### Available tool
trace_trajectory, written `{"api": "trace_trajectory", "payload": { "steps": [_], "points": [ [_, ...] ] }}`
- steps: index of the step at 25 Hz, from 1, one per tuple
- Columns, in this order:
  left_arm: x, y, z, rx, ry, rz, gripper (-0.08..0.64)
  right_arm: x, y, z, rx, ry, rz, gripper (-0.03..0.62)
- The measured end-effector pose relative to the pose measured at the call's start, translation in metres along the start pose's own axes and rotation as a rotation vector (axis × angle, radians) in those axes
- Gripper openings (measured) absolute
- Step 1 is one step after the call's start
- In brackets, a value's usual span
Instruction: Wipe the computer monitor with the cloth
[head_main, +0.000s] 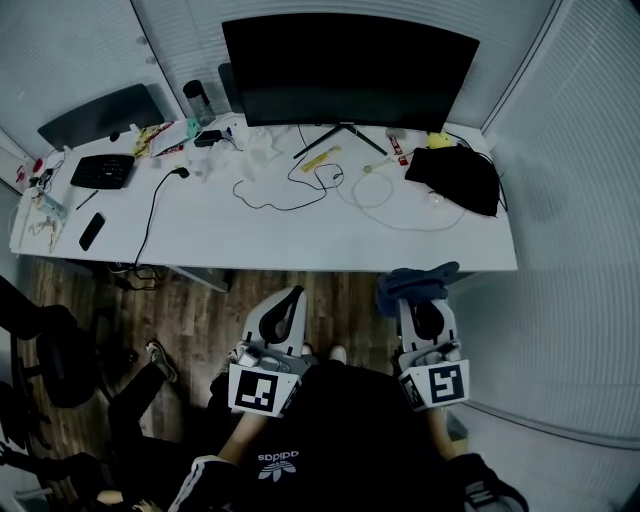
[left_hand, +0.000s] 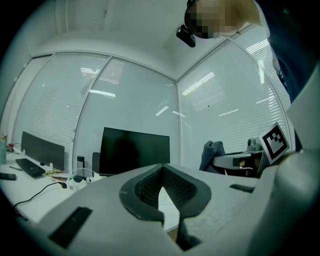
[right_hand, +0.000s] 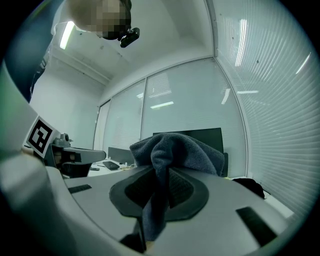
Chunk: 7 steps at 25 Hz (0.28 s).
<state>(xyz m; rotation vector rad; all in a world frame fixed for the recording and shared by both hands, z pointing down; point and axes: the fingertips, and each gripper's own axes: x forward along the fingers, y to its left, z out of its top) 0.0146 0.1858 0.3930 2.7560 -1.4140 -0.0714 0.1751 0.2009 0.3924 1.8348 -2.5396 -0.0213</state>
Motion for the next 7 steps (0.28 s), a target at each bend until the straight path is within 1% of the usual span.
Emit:
{"api": "trace_trajectory", "payload": {
  "steps": [4, 7],
  "points": [
    [0.0025, -0.0019, -0.0002, -0.002, -0.002, -0.003, 0.005, 0.001, -0.0008, -0.0048, -0.013, 0.026, 0.008, 0.046],
    [0.004, -0.0041, -0.0012, -0.007, 0.001, -0.002, 0.005, 0.0022, -0.002, -0.005, -0.012, 0.023, 0.018, 0.046]
  ]
}}
